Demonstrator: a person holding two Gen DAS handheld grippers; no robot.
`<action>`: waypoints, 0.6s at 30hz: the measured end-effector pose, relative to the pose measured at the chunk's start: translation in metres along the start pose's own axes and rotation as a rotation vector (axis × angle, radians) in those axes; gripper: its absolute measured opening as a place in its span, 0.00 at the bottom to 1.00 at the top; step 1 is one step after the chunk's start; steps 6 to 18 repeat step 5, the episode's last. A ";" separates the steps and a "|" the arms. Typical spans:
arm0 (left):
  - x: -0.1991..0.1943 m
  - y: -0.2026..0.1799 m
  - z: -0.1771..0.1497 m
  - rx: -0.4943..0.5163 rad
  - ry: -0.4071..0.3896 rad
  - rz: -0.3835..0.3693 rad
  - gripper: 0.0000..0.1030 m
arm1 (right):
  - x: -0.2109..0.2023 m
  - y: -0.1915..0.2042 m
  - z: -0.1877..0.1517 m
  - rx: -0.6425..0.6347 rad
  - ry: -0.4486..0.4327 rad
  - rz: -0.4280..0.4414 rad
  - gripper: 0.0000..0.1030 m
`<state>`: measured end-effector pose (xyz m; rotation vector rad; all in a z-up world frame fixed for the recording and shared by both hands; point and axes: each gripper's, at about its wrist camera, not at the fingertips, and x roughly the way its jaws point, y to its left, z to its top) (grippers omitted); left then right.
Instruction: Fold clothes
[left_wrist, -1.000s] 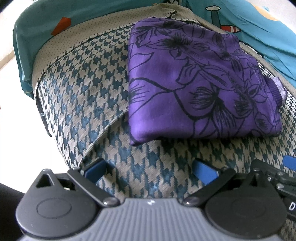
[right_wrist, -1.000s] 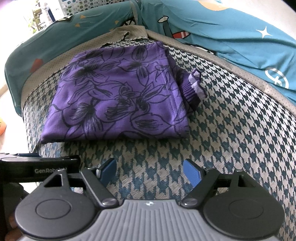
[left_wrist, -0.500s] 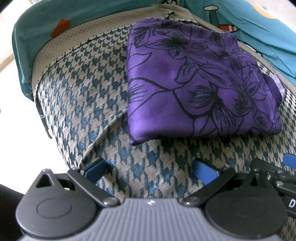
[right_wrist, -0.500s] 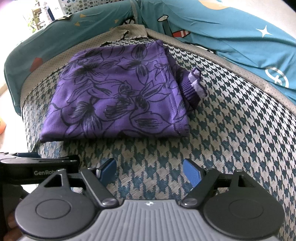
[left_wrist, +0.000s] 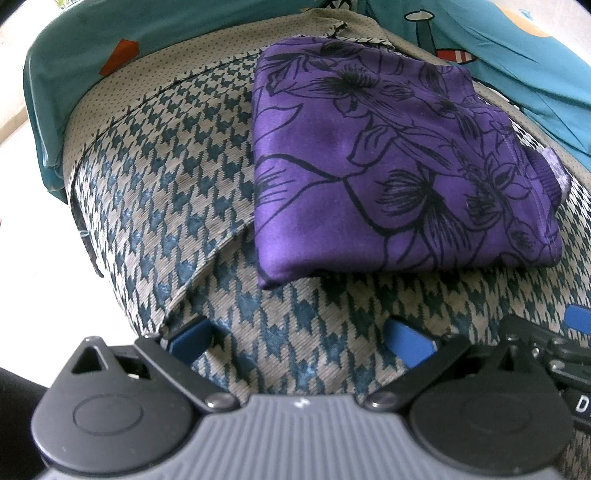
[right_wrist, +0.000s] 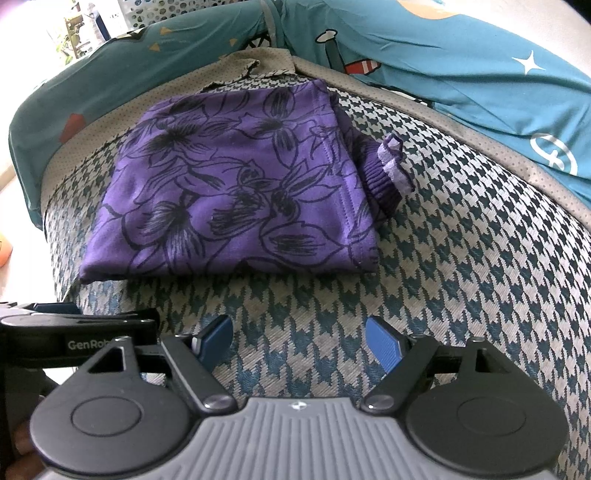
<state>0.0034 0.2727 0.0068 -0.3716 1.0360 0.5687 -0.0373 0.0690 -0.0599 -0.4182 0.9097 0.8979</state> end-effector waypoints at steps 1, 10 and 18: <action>0.000 0.000 0.000 0.000 -0.001 0.000 1.00 | 0.000 0.000 0.000 0.000 0.000 0.000 0.77; -0.001 -0.001 -0.001 0.001 -0.005 0.001 1.00 | 0.000 0.000 0.000 0.002 0.000 -0.001 0.77; -0.001 -0.001 -0.001 0.001 -0.005 0.001 1.00 | 0.000 0.000 0.000 0.002 0.000 -0.001 0.77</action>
